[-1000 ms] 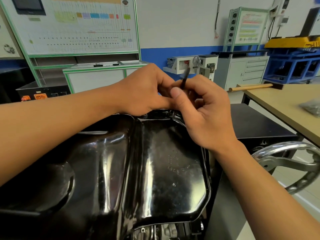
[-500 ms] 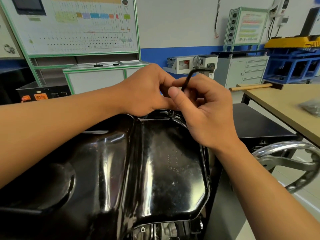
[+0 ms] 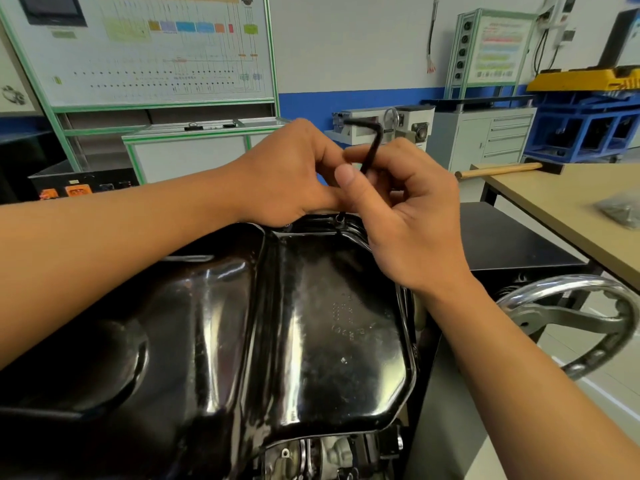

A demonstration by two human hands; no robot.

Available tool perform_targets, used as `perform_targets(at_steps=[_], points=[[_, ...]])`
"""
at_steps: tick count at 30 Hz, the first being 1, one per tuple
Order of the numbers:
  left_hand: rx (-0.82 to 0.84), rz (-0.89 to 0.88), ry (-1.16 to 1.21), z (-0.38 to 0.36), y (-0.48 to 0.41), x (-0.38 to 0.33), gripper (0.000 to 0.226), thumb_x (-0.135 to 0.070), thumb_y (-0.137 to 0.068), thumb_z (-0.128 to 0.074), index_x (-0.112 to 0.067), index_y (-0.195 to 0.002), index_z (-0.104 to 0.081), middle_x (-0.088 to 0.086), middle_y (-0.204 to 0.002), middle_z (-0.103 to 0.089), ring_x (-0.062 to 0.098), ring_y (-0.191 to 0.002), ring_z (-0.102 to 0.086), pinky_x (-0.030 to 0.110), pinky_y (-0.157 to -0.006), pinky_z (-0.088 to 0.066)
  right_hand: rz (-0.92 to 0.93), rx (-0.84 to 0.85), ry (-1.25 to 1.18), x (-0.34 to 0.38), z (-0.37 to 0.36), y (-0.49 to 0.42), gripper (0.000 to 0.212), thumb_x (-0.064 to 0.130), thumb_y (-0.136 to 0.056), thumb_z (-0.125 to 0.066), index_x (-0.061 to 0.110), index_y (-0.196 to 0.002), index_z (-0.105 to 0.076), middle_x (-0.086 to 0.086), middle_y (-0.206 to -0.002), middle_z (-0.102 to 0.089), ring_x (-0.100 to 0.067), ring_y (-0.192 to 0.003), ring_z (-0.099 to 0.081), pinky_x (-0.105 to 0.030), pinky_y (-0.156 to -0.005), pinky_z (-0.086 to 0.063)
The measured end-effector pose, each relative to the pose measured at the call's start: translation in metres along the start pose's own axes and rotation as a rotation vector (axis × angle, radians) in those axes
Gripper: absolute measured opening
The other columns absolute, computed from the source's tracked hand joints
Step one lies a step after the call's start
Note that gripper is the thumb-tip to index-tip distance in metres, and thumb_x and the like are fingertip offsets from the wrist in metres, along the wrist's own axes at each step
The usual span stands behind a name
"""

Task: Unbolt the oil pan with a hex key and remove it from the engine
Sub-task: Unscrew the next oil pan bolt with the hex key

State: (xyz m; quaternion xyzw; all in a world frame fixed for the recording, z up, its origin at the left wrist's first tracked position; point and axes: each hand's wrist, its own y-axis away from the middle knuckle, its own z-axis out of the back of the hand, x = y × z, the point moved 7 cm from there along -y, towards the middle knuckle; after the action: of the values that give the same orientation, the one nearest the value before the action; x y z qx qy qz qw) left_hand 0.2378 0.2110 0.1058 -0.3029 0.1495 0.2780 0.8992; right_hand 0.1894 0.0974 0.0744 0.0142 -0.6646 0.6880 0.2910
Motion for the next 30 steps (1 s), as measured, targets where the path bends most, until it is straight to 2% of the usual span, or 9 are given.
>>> perform_targets(at_steps=[3, 4, 6, 8, 13, 18, 23, 26, 30], points=[[0.011, 0.004, 0.01, -0.004, -0.001, -0.001, 0.011, -0.011, -0.08, -0.08, -0.02, -0.076, -0.074, -0.017, -0.055, -0.059, -0.008, -0.054, -0.046, 0.01, -0.054, -0.036, -0.007, -0.059, 0.001, -0.001, 0.005, -0.001, 0.005, 0.012, -0.089, -0.073, 0.016, -0.092, -0.073, 0.002, -0.071, -0.059, -0.013, -0.066, -0.052, -0.025, -0.063, -0.042], [0.016, 0.016, 0.009, -0.004, -0.001, -0.001, 0.006, -0.013, -0.079, -0.081, -0.012, -0.08, -0.075, -0.013, -0.059, -0.063, -0.006, -0.055, -0.048, 0.013, -0.053, -0.037, -0.006, -0.055, 0.012, -0.001, 0.005, -0.001, 0.002, 0.012, -0.09, -0.072, 0.013, -0.09, -0.074, -0.001, -0.072, -0.062, -0.016, -0.067, -0.054, -0.029, -0.063, -0.044], [0.037, 0.046, -0.046, -0.006, -0.001, 0.002, 0.019, -0.021, -0.077, -0.082, -0.005, -0.085, -0.075, 0.007, -0.072, -0.072, 0.01, -0.061, -0.056, 0.03, -0.058, -0.046, 0.004, -0.014, 0.034, 0.0, 0.002, -0.001, 0.009, 0.009, -0.094, -0.067, 0.005, -0.09, -0.073, -0.008, -0.077, -0.065, -0.022, -0.073, -0.059, -0.037, -0.067, -0.048], [0.088, 0.062, -0.118, -0.01, -0.001, 0.005, 0.017, -0.024, -0.078, -0.081, -0.01, -0.077, -0.072, 0.009, -0.07, -0.068, 0.015, -0.06, -0.054, 0.034, -0.063, -0.046, 0.028, 0.048, 0.051, 0.003, -0.002, -0.001, 0.013, 0.007, -0.098, -0.06, 0.003, -0.098, -0.072, -0.01, -0.084, -0.065, -0.023, -0.081, -0.061, -0.038, -0.073, -0.05], [0.202, 0.099, -0.202, -0.017, -0.002, 0.009, 0.041, -0.016, -0.082, -0.077, -0.044, -0.055, -0.063, -0.018, -0.054, -0.06, 0.0, -0.052, -0.052, 0.011, -0.054, -0.037, 0.006, 0.124, 0.055, 0.0, -0.005, 0.002, 0.027, 0.012, -0.102, -0.048, 0.003, -0.123, -0.064, -0.011, -0.097, -0.058, -0.021, -0.095, -0.058, -0.031, -0.082, -0.049], [0.172, 0.098, -0.233, -0.017, -0.004, 0.01, 0.021, -0.016, -0.08, -0.079, -0.025, -0.067, -0.064, -0.005, -0.063, -0.064, 0.012, -0.059, -0.057, 0.027, -0.06, -0.045, -0.017, 0.059, -0.012, 0.0, -0.002, 0.001, 0.016, 0.01, -0.093, -0.068, 0.012, -0.109, -0.068, 0.004, -0.088, -0.061, -0.003, -0.076, -0.056, -0.02, -0.073, -0.047], [0.182, 0.086, -0.195, -0.017, -0.002, 0.006, 0.046, -0.004, -0.076, -0.079, -0.041, -0.057, -0.06, -0.025, -0.053, -0.059, -0.006, -0.05, -0.054, 0.004, -0.053, -0.037, -0.19, -0.107, -0.166, -0.014, 0.008, 0.003, 0.027, 0.008, -0.077, -0.086, 0.012, -0.097, -0.07, -0.003, -0.082, -0.071, -0.013, -0.071, -0.069, -0.025, -0.069, -0.057], [0.191, 0.093, -0.198, -0.017, -0.003, 0.008, 0.047, -0.004, -0.077, -0.077, -0.044, -0.056, -0.062, -0.023, -0.051, -0.058, -0.003, -0.048, -0.052, 0.007, -0.052, -0.037, -0.19, -0.079, -0.199, -0.013, 0.008, 0.001, 0.022, 0.003, -0.078, -0.083, 0.006, -0.097, -0.071, -0.008, -0.085, -0.075, -0.016, -0.071, -0.073, -0.024, -0.069, -0.059], [0.226, 0.122, -0.151, -0.02, -0.003, 0.014, 0.037, -0.001, -0.079, -0.075, -0.024, -0.062, -0.051, -0.016, -0.05, -0.054, 0.001, -0.044, -0.046, 0.009, -0.052, -0.035, -0.185, 0.085, -0.263, -0.009, -0.001, 0.002, 0.026, -0.007, -0.093, -0.062, 0.0, -0.118, -0.064, -0.013, -0.097, -0.074, -0.02, -0.068, -0.073, -0.024, -0.067, -0.058]])
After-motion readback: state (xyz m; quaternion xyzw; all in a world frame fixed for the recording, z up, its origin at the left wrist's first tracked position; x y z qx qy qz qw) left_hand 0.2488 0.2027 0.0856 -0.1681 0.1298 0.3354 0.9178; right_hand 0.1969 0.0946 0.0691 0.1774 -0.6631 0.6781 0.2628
